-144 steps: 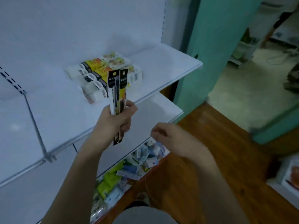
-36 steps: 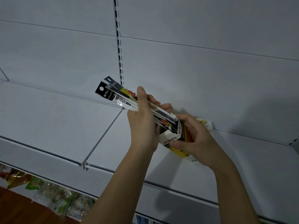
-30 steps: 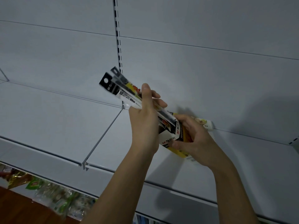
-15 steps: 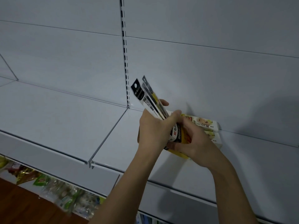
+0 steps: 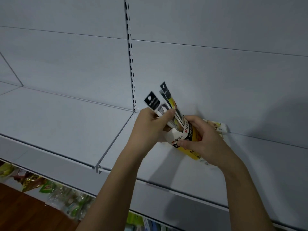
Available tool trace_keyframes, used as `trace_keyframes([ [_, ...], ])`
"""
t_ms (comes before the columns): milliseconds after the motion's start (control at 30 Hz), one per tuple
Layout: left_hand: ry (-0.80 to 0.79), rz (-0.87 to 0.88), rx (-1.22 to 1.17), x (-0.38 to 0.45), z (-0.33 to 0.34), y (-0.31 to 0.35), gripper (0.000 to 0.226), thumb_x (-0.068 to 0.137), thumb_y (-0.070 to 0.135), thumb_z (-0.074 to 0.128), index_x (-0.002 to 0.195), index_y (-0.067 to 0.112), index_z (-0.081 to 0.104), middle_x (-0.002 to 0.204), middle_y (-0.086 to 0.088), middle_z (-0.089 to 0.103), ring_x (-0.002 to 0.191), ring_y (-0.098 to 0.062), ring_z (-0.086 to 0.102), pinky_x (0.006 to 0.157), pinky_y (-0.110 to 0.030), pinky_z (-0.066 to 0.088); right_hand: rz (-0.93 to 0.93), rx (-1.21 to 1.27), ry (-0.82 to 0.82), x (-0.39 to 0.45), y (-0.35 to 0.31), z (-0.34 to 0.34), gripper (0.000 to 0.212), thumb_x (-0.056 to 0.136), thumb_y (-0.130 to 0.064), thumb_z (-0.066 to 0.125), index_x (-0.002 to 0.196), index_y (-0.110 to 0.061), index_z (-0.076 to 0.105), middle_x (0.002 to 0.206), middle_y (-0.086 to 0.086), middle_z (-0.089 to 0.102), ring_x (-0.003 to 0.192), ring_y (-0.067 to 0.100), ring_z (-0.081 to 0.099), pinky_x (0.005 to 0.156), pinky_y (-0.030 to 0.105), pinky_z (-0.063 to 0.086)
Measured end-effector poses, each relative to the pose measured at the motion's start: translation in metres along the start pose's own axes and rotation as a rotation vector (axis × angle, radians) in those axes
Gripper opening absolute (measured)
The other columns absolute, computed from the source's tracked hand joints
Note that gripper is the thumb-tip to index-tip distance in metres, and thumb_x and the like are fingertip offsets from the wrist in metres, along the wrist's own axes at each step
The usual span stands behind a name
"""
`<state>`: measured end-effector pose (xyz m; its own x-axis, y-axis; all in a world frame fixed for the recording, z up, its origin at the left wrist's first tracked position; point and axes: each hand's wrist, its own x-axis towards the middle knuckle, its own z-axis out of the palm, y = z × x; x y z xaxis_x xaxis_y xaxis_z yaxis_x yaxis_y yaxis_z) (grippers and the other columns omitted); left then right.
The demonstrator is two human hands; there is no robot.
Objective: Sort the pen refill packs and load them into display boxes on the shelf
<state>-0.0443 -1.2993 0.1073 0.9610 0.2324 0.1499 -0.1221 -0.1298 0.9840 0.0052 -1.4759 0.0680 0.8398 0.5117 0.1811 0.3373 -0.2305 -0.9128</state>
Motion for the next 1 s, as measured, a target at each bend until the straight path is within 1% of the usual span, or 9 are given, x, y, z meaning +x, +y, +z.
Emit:
trace_keyframes([
  [100,-0.093,-0.058,-0.025,-0.005,0.0,-0.009,0.009,0.09,0.013,0.068,0.099,0.013,0.073,0.089,-0.002,0.077,0.081,-0.023,0.074,0.07,-0.049,0.061,0.022,-0.005,0.015,0.002,0.0,0.002,0.055,0.074,-0.011,0.084,0.116,-0.039,0.061,0.111,-0.006,0.067,0.106,0.016,0.064,0.093,0.048,0.054],
  [233,0.006,-0.02,-0.123,-0.002,-0.011,-0.009,0.049,0.084,0.025,0.076,0.126,0.029,0.052,0.101,-0.001,0.07,0.079,-0.019,0.073,0.062,-0.034,0.06,0.048,-0.069,0.022,0.002,-0.001,0.004,0.055,0.074,-0.016,0.085,0.114,-0.044,0.059,0.11,-0.014,0.066,0.107,0.009,0.063,0.094,0.042,0.054],
  [300,0.063,0.055,-0.012,0.002,-0.02,-0.009,0.048,0.089,0.033,0.069,0.132,0.038,0.047,0.107,0.006,0.062,0.081,-0.013,0.071,0.063,-0.031,0.059,0.068,-0.102,0.024,0.001,-0.001,0.006,0.055,0.074,-0.016,0.085,0.111,-0.045,0.059,0.108,-0.018,0.066,0.103,0.003,0.062,0.093,0.036,0.054],
  [400,0.041,0.169,0.187,0.007,-0.019,-0.016,0.021,0.098,0.018,0.057,0.113,0.026,0.067,0.096,0.008,0.065,0.073,-0.007,0.065,0.063,-0.021,0.055,0.093,-0.152,0.014,-0.001,0.0,0.009,0.054,0.074,-0.016,0.086,0.108,-0.046,0.057,0.105,-0.02,0.064,0.097,-0.002,0.061,0.086,0.025,0.053],
  [467,0.038,0.118,0.157,0.006,-0.011,-0.026,0.021,0.095,0.005,0.058,0.095,0.019,0.074,0.089,0.002,0.069,0.067,-0.012,0.066,0.059,-0.023,0.056,0.116,-0.201,0.015,-0.001,0.0,0.011,0.054,0.074,-0.019,0.086,0.108,-0.047,0.055,0.104,-0.02,0.062,0.093,-0.007,0.058,0.08,0.018,0.05],
  [567,-0.012,0.015,0.144,0.002,0.001,-0.045,0.014,0.09,0.006,0.067,0.093,0.019,0.071,0.086,-0.002,0.072,0.068,-0.018,0.069,0.053,-0.021,0.051,0.166,-0.276,0.014,-0.003,0.005,0.013,0.056,0.072,-0.021,0.087,0.107,-0.05,0.054,0.104,-0.02,0.061,0.091,-0.004,0.059,0.081,0.026,0.053],
  [700,-0.026,-0.09,0.124,-0.005,0.014,-0.06,0.011,0.093,0.015,0.064,0.102,0.016,0.058,0.093,-0.001,0.071,0.072,-0.01,0.069,0.05,-0.014,0.046,0.222,-0.341,-0.008,-0.005,0.012,0.017,0.064,0.072,-0.023,0.087,0.124,-0.041,0.055,0.109,-0.018,0.061,0.097,0.003,0.061,0.087,0.036,0.056],
  [867,-0.016,-0.084,0.293,0.002,-0.006,-0.063,0.012,0.092,0.014,0.064,0.101,0.021,0.069,0.096,0.009,0.069,0.073,-0.007,0.069,0.055,-0.015,0.053,0.286,-0.419,-0.026,-0.002,0.019,0.014,0.068,0.071,-0.026,0.087,0.128,-0.042,0.053,0.113,-0.014,0.064,0.101,0.006,0.061,0.091,0.036,0.054],
  [1000,-0.037,-0.158,0.259,0.005,-0.006,-0.069,0.012,0.086,0.002,0.07,0.084,0.013,0.075,0.084,0.002,0.073,0.06,-0.01,0.07,0.054,-0.011,0.05,0.326,-0.487,-0.022,-0.002,0.023,0.016,0.069,0.07,-0.03,0.086,0.127,-0.046,0.051,0.114,-0.012,0.064,0.107,0.015,0.059,0.094,0.041,0.052],
])
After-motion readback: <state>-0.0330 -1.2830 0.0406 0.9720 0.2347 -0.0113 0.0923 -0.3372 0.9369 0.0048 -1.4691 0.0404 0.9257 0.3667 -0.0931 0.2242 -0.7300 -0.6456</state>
